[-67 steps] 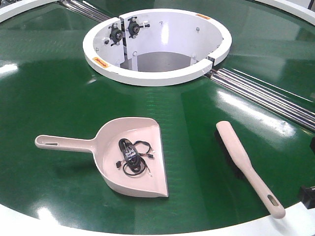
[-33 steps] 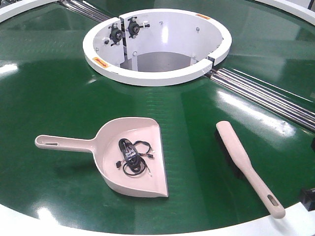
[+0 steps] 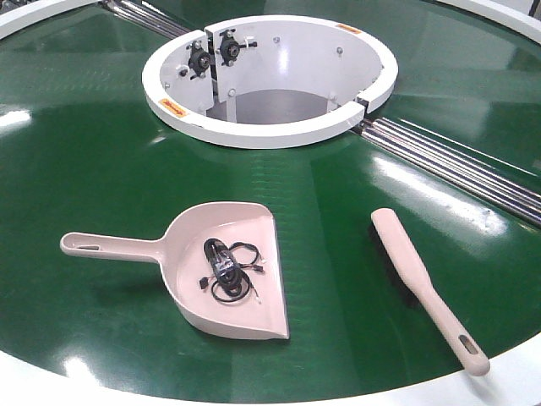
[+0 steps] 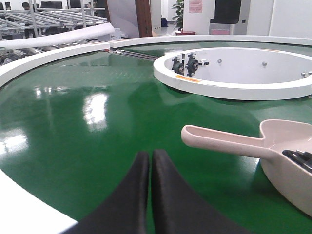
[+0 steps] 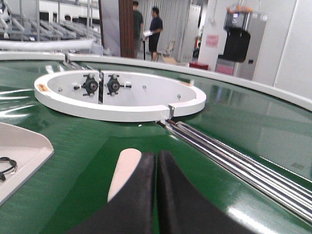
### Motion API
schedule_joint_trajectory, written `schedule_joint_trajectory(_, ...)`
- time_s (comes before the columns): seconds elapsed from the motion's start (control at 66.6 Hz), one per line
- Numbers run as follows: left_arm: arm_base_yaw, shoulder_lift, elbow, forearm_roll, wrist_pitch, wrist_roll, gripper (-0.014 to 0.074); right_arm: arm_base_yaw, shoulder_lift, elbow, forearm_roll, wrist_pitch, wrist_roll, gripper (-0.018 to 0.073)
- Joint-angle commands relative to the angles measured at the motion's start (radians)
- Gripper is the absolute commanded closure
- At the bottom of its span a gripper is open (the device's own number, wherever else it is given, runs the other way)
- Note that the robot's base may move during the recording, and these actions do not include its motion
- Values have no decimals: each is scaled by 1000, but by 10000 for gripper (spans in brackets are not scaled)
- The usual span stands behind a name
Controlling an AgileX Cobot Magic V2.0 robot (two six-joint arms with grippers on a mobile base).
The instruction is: Clean and inspect green conveyor with broom and dustpan
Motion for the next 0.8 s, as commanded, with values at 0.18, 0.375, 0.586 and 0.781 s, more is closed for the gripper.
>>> schedule_joint_trajectory(0.18,0,-15,17,-1,-66,-11,603,-4,-17,18,-8,-48,-11,563)
schedule_joint_trajectory(0.375,0,-15,17,-1,-66,-11,603,-4,-17,18,-8,-47,-11,563)
schedule_joint_trajectory(0.586,0,-15,17,-1,-66,-11,603,-4,-17,18,-8,-47,-11,563)
schedule_joint_trajectory(0.781,0,-15,17,-1,-66,-11,603,-4,-17,18,-8,-47,-11,563)
